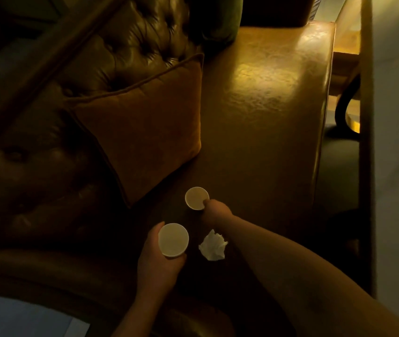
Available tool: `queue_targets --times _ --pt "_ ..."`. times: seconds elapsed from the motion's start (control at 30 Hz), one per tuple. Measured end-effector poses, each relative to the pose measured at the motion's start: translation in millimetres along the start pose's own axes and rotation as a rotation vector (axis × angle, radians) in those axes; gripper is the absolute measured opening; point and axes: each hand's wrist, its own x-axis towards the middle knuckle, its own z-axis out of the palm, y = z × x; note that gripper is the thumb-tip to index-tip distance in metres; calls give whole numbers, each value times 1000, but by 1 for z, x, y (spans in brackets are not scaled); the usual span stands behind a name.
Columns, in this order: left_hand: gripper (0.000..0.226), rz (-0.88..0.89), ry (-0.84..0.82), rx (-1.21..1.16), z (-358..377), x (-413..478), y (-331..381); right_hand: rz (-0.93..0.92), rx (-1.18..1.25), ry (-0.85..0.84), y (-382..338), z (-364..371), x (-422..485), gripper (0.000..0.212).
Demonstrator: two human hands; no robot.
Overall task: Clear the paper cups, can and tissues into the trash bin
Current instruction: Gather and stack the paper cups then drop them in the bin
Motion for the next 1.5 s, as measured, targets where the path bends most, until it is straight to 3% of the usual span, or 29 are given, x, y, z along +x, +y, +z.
queue_targets --times 0.3,0.5,0.6,0.87,1.0,1.13,1.27,1.5 --pt "88 2 -5 19 0 -8 17 -63 357 259 -4 -30 -82 45" --pt "82 62 -48 -43 -20 -23 61 -224 559 410 -25 -76 -212 21" --pt "75 111 -75 -91 -28 -35 82 -259 483 422 -23 -85 -262 13" --pt "68 315 -158 -161 -44 -80 136 -294 168 519 -14 -99 -337 17" --pt "68 422 -242 -192 -45 -103 160 -255 147 550 -4 -98 -370 28" --pt "72 535 -318 -209 -44 -123 184 -223 446 621 16 -96 -409 53" --pt "73 675 -397 -198 -34 -150 208 11 662 698 39 -91 -430 48" --pt "65 836 -579 -207 6 -213 239 102 848 764 82 -84 -477 34"
